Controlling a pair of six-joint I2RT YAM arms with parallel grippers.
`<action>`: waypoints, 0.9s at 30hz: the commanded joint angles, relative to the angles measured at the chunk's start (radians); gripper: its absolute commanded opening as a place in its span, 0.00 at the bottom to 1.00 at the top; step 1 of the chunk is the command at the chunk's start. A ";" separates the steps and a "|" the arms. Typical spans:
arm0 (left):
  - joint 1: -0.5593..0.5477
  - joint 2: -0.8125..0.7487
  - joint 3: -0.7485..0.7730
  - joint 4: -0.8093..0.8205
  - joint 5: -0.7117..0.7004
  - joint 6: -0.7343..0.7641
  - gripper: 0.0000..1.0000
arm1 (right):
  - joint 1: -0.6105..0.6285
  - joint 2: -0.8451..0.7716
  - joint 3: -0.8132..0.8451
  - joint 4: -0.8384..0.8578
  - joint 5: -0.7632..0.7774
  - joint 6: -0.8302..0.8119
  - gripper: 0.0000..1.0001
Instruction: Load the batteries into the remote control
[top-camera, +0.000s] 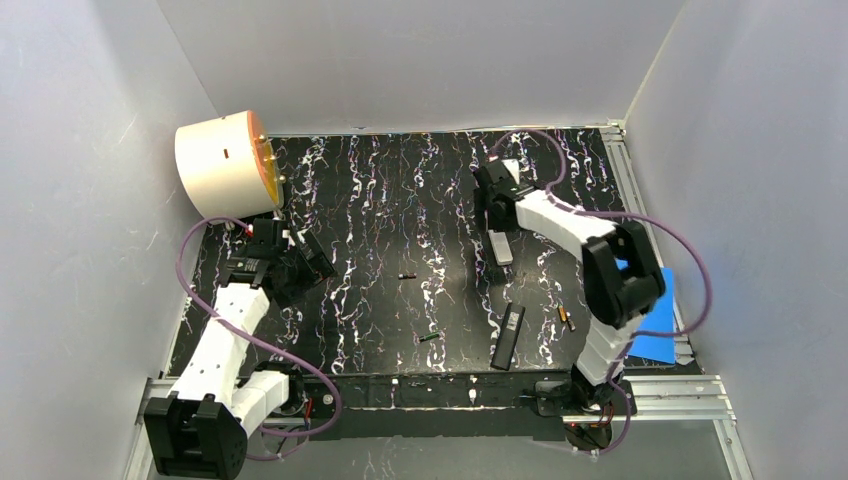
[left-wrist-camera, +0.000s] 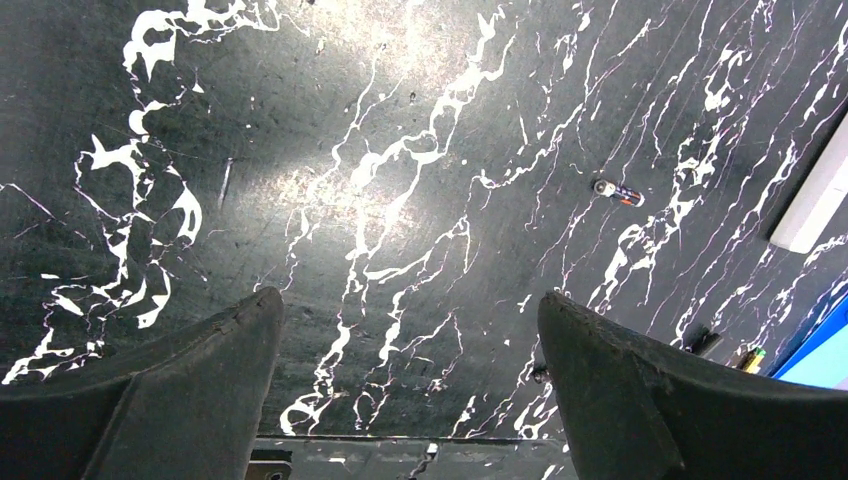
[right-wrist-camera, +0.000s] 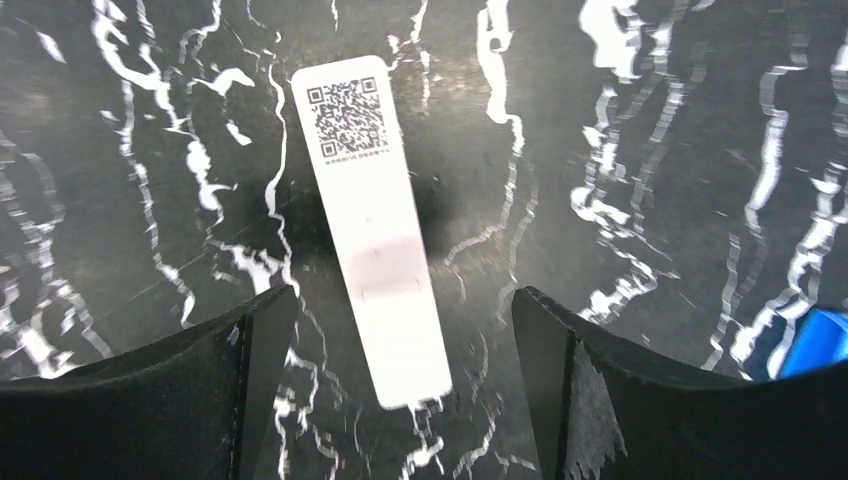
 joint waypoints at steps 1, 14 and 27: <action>0.007 -0.032 0.037 -0.053 -0.041 0.040 0.98 | 0.001 -0.223 -0.041 -0.119 0.077 0.087 0.88; 0.006 -0.057 0.004 -0.049 -0.014 0.082 0.95 | 0.101 -0.713 -0.577 -0.335 -0.208 0.476 0.88; 0.006 -0.123 -0.075 -0.024 0.066 0.037 0.92 | 0.301 -0.551 -0.636 -0.240 -0.228 0.717 0.80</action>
